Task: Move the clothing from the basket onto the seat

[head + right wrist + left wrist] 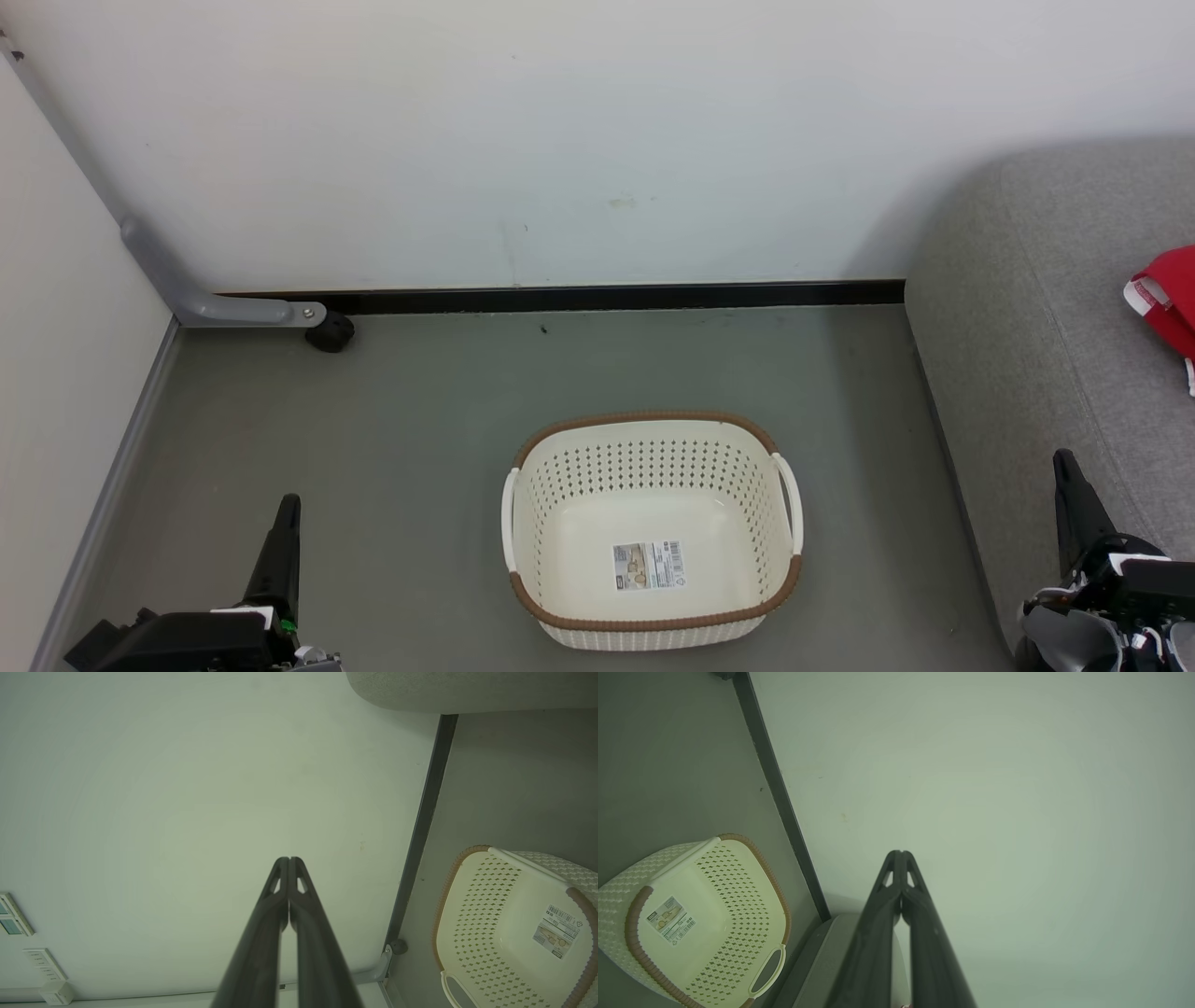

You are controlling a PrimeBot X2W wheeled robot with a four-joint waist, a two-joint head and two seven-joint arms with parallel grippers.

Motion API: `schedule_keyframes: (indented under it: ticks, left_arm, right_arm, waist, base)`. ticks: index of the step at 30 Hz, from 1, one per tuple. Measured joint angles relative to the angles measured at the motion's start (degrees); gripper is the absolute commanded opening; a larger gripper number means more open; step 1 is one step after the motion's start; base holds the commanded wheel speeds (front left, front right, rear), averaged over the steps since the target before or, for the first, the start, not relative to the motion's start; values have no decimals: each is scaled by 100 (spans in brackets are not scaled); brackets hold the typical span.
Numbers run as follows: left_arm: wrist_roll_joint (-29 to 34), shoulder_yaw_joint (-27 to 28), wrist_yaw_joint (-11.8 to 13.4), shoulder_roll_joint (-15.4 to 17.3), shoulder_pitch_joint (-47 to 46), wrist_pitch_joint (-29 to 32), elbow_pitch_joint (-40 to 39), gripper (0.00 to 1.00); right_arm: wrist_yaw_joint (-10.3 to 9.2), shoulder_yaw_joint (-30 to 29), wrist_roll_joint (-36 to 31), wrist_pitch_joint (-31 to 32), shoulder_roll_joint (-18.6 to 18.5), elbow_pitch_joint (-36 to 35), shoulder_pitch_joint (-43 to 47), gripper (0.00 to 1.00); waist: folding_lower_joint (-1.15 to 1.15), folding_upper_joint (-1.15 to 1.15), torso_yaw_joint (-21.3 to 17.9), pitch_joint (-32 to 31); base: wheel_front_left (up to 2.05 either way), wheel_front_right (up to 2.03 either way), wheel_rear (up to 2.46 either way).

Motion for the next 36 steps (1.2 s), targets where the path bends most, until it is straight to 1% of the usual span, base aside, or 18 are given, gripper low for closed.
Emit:
schedule_keyframes:
  ticks: [36]
  left_arm:
    - [-1, -1, 0, -1, 0, 0, -22, 0]
  right_arm:
    - [0, 0, 1, 0, 2, -3, 3, 0]
  waist:
    - [0, 0, 0, 1]
  base:
    - [0, 0, 0]
